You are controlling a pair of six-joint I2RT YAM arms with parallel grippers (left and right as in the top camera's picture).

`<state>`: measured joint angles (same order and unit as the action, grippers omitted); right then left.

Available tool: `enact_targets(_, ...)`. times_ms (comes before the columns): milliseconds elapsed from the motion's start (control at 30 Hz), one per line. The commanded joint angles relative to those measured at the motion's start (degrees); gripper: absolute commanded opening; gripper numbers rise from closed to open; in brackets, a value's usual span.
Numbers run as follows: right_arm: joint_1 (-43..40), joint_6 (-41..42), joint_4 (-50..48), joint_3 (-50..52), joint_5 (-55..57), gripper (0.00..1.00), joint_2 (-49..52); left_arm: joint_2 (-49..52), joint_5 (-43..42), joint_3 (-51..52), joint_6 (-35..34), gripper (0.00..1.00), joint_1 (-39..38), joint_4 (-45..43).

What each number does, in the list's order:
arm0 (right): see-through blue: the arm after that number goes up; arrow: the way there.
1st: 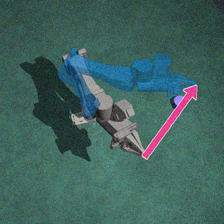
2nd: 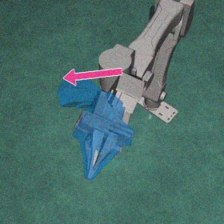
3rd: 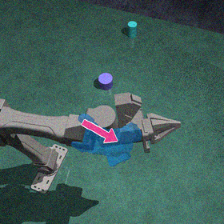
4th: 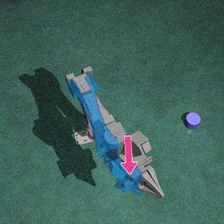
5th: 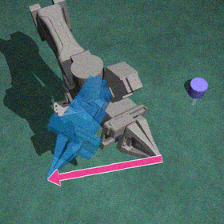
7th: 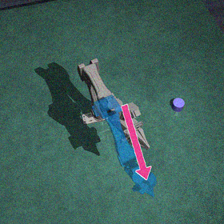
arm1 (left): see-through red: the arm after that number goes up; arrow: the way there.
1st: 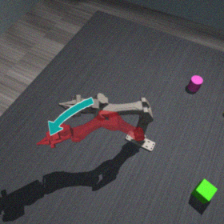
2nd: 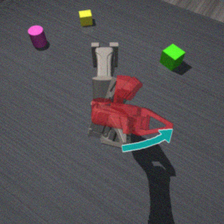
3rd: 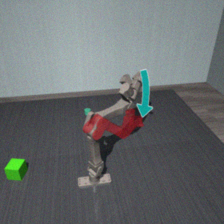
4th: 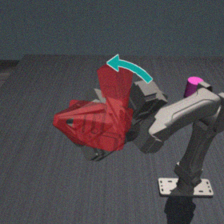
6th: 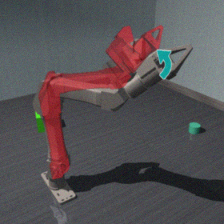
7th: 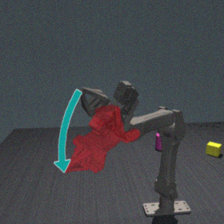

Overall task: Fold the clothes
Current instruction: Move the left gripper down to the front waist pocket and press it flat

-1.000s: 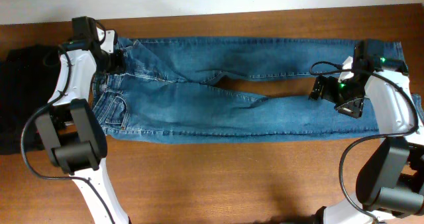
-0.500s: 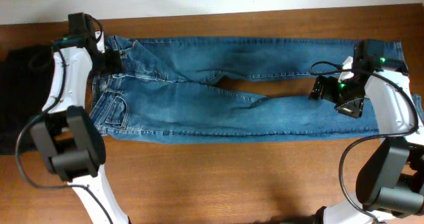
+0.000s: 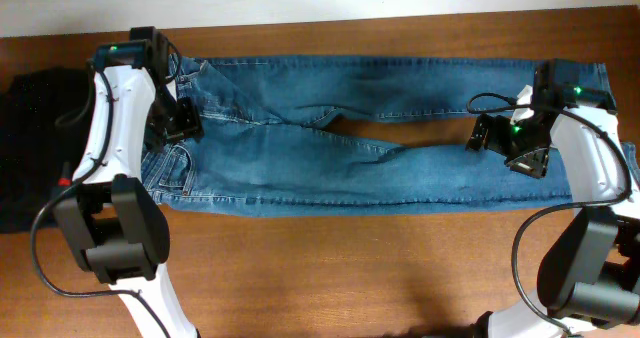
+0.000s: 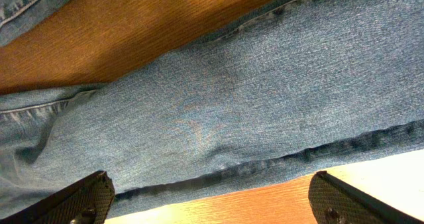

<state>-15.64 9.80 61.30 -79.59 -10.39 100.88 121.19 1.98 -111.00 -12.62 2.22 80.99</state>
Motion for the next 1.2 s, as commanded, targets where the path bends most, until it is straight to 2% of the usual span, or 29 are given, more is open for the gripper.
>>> enact_targets(0, 0.24, -0.57, 0.02, 0.31, 0.72, 0.99, 0.00, -0.66, 0.85, 1.09, -1.07, 0.57, 0.48, 0.59)
enact_targets(33, 0.24, -0.57, 0.02, 0.31, 0.70, 0.99, 0.00, -0.66, 0.87, 1.79, -1.11, 0.43, 0.55, 0.50)
enact_targets(67, 0.24, -0.57, 0.02, 0.31, 0.70, 0.99, 0.00, -0.66, 0.85, 2.73, -1.46, 0.21, 0.55, 0.28)
enact_targets(133, 0.24, -0.57, 0.02, 0.31, 0.70, 0.99, 0.00, -0.66, 0.83, 4.94, -2.54, 0.00, 0.55, -1.07)
enact_targets(467, 0.24, -0.57, 0.02, 0.31, 0.70, 0.99, 0.00, -0.66, 1.20, 16.22, -2.84, 0.00, 0.50, -13.55)
enact_targets(600, 0.24, -0.55, 0.02, 0.31, 0.70, 0.99, 0.00, -0.55, 6.71, 23.69, -5.01, 0.00, 0.55, -18.97)
enact_targets(767, 0.24, -0.57, 0.02, 0.31, 0.70, 0.99, 0.00, -0.55, 7.19, 30.99, -5.01, 0.00, 0.55, -26.60)
enact_targets(1000, 0.24, -0.57, 0.02, 0.31, 0.70, 0.99, 0.00, -0.57, 7.08, 34.40, -9.27, 0.00, 0.55, -23.74)
enact_targets(1167, 0.24, -0.57, 0.02, 0.31, 0.70, 0.99, 0.00, -0.57, 7.08, 40.41, -12.24, 0.00, 0.55, -25.24)
